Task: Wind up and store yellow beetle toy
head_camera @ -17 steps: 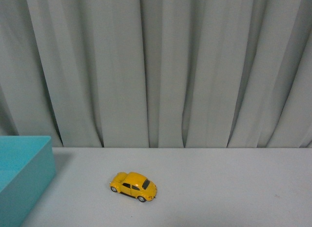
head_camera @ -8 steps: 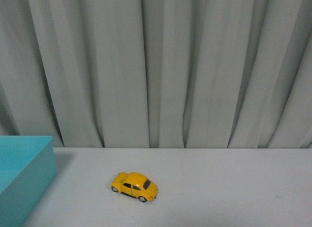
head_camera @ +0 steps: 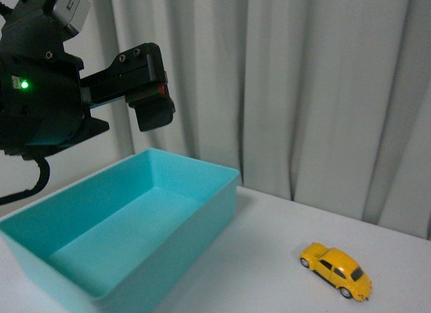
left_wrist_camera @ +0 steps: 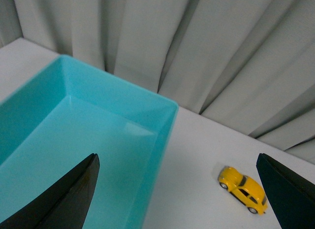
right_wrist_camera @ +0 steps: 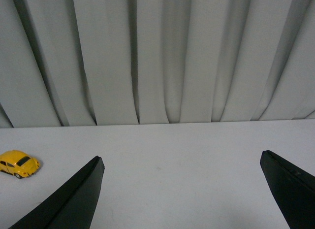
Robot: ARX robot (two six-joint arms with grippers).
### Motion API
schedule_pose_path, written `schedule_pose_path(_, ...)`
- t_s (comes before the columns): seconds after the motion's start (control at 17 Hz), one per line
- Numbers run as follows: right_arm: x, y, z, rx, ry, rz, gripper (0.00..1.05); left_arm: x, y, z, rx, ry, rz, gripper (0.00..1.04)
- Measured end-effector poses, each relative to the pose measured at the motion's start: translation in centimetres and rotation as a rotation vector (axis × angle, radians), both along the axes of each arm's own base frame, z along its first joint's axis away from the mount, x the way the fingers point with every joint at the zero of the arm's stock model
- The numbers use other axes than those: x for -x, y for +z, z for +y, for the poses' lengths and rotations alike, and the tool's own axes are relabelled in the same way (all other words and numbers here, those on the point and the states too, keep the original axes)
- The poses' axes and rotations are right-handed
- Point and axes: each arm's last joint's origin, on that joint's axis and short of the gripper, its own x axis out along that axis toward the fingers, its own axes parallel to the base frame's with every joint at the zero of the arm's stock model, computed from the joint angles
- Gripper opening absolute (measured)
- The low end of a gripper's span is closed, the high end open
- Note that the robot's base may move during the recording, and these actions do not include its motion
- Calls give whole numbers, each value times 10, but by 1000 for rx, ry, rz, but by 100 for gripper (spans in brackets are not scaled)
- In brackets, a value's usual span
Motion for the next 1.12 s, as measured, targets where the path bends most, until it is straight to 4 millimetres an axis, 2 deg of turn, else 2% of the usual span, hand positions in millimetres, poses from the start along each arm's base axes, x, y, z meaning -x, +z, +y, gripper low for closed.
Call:
schedule_pose_path(0.18, 0, 0, 0, 0, 0, -1, 98, -60, 22, -1, -183, -110, -5, 98)
schedule_pose_path(0.24, 0, 0, 0, 0, 0, -1, 98, -73, 25, -5, -231, -164, 0, 98)
schedule_pose_path(0.35, 0, 0, 0, 0, 0, -1, 98, -111, 27, -27, -405, -389, 36, 98)
schedule_pose_path(0.47, 0, 0, 0, 0, 0, -1, 98, -134, 31, -50, -574, -611, 74, 98)
schedule_pose_path(0.59, 0, 0, 0, 0, 0, -1, 98, -153, 39, -74, -713, -861, 85, 98)
schedule_pose_path(0.94, 0, 0, 0, 0, 0, -1, 98, -174, 37, -105, -936, -1162, 192, 98)
schedule_pose_path(1.12, 0, 0, 0, 0, 0, -1, 98, -199, 18, -132, -1267, -1377, 347, 98)
